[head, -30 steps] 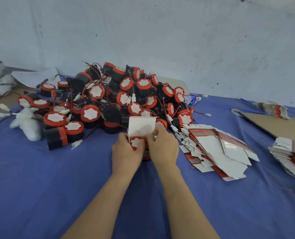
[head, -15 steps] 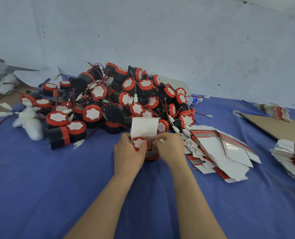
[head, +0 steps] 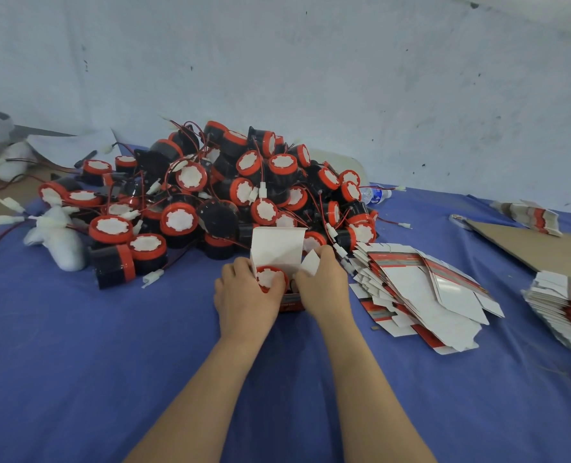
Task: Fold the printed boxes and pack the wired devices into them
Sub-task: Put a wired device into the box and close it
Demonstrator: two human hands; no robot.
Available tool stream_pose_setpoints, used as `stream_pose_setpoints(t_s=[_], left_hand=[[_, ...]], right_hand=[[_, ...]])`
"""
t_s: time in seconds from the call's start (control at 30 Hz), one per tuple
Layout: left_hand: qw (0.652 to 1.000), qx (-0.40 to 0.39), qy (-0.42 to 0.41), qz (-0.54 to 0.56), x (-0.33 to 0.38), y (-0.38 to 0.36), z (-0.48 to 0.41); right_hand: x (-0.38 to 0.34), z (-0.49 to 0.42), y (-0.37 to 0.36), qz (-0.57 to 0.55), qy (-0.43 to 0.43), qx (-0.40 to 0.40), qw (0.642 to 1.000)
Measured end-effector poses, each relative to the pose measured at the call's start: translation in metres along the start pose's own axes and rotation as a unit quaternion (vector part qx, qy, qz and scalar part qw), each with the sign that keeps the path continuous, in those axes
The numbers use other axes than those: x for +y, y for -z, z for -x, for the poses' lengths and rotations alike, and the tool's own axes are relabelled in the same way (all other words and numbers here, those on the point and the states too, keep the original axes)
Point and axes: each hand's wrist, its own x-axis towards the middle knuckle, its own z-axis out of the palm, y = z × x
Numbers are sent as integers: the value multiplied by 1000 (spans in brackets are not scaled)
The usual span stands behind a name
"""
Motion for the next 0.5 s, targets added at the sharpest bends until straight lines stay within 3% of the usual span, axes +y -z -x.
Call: stream_pose_setpoints(t_s=[0.23,0.4,0.5], left_hand=[[999,-14,-16,35,0,2,2],[990,10,-96,106,2,5,5],[975,-15,-129,182,2,5,4]], right_hand=[[1,-2,-1,24,19,5,1000],[1,-4,-6,9,0,48,999],[3,-5,-3,5,10,70,998]])
